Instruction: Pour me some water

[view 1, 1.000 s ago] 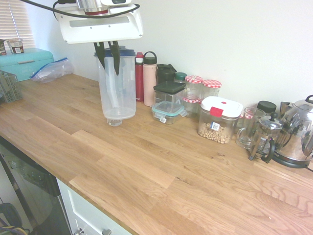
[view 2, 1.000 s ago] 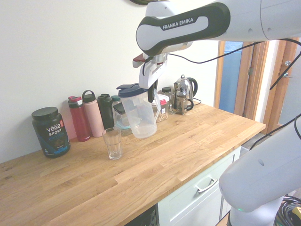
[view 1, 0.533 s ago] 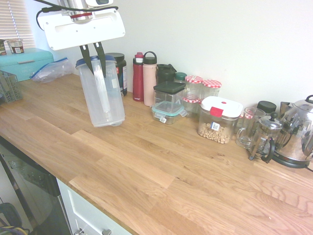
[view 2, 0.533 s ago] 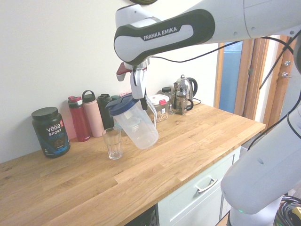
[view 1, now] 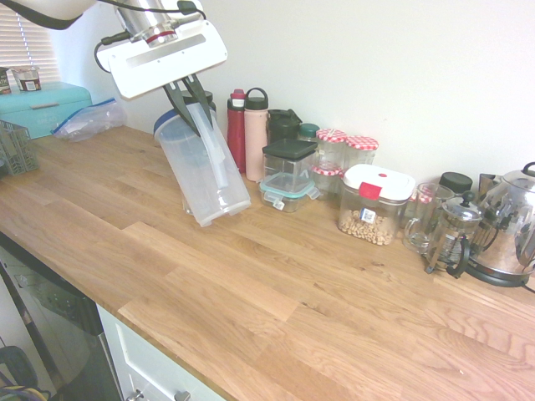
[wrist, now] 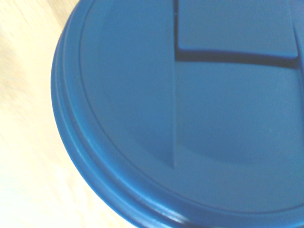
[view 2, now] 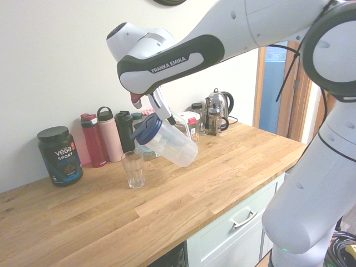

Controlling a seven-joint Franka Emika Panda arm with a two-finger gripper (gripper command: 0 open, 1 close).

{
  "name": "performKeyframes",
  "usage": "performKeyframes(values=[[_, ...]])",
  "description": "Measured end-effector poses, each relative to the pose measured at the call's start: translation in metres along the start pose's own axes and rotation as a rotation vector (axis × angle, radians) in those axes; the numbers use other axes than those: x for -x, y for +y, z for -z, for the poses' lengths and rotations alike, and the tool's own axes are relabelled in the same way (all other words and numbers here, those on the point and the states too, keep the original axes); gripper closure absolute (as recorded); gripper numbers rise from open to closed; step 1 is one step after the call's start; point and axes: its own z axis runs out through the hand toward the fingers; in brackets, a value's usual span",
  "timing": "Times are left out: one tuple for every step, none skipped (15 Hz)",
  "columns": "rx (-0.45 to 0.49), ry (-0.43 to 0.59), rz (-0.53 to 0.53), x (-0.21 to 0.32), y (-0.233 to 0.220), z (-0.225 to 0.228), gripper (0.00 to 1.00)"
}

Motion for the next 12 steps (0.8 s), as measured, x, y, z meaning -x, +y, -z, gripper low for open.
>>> performKeyframes(values=[[0.016,-0.007,0.014,-0.005,-0.003,-0.004,1.00],[0.033,-0.012,0.025,-0.008,-0.007,-0.006,1.00],[0.052,-0.013,0.034,-0.010,-0.011,-0.008,1.00],[0.069,-0.013,0.043,-0.012,-0.014,-0.009,1.00],[0.088,-0.015,0.050,-0.015,-0.017,-0.011,1.00],[0.104,-0.020,0.056,-0.018,-0.020,-0.015,1.00],[0.117,-0.025,0.060,-0.022,-0.022,-0.019,1.00],[0.123,-0.029,0.062,-0.025,-0.025,-0.023,1.00],[0.127,-0.031,0.066,-0.029,-0.028,-0.025,1.00],[0.130,-0.029,0.070,-0.032,-0.032,-0.025,1.00],[0.137,-0.024,0.075,-0.036,-0.035,-0.024,1.00],[0.145,-0.021,0.079,-0.040,-0.038,-0.023,1.00]])
